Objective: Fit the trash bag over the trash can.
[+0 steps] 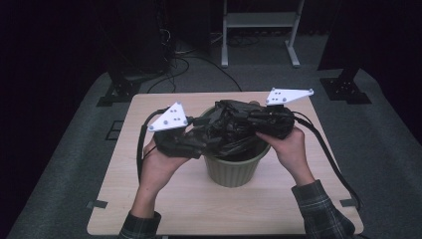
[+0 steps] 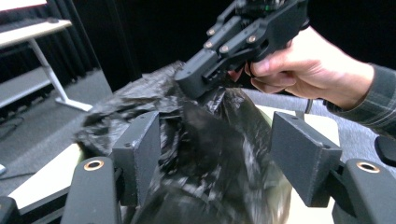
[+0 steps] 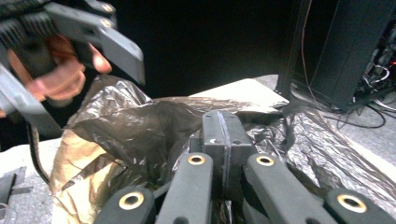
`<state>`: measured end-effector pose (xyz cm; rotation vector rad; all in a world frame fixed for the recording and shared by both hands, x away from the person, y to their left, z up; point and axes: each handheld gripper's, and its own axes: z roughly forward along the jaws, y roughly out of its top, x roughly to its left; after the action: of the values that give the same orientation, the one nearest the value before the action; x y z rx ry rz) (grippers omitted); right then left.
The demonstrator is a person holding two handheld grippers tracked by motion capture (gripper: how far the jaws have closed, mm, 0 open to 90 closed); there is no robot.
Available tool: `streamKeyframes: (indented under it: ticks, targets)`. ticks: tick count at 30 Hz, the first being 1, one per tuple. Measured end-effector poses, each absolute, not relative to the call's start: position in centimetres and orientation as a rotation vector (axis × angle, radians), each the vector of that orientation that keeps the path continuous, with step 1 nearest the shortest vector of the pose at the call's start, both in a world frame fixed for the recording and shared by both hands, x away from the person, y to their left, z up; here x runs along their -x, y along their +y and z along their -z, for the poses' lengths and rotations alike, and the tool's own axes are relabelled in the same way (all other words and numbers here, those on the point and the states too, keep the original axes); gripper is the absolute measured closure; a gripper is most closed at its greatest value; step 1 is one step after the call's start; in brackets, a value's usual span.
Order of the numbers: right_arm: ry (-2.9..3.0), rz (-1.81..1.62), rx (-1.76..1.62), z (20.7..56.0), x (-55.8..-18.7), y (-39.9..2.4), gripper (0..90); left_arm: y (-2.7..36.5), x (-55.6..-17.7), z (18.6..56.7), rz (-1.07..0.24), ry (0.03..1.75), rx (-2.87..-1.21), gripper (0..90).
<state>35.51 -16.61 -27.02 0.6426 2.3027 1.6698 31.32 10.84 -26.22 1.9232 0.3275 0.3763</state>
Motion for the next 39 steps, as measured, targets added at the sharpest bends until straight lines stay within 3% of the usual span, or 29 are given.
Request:
streamKeyframes:
  ticks: [2,7,8,12,14,17,19,28,37,39]
  targets:
    - [2.305,-1.679,-0.641,27.0,-35.5,-16.6,90.0,10.3,-31.8,26.8,-0.36,0.343,-1.952,33.9]
    - [2.302,-1.684,-0.624,26.9,-35.3,-16.8,90.0,11.0,-32.5,27.6,-0.369,0.379,-1.978,82.2]
    - [2.3,-1.674,-0.616,26.9,-35.3,-16.8,90.0,11.3,-32.6,27.6,-0.366,0.38,-1.969,88.2]
    - [2.281,-1.646,-0.608,27.2,-35.1,-16.9,70.0,12.2,-32.9,27.1,-0.357,0.402,-1.919,89.7]
    - [2.289,-1.657,-0.614,27.5,-35.2,-16.8,55.7,12.4,-33.0,26.8,-0.366,0.408,-1.914,89.7]
    - [2.301,-1.626,-0.599,28.0,-35.1,-16.5,46.2,12.5,-33.1,26.6,-0.365,0.413,-1.9,89.7]
    - [2.322,-1.56,-0.583,28.4,-35.0,-16.2,51.8,12.8,-33.0,26.6,-0.377,0.422,-1.885,89.7]
    - [2.318,-1.514,-0.607,29.4,-35.0,-18.1,47.7,14.9,-33.4,26.6,-0.392,0.484,-1.84,89.7]
    - [2.248,-1.465,-0.66,29.4,-34.8,-20.3,51.3,16.7,-33.4,26.8,-0.415,0.518,-1.826,89.7]
    - [2.223,-1.471,-0.679,29.3,-34.9,-20.9,58.5,17.3,-33.4,27.0,-0.414,0.53,-1.828,89.7]
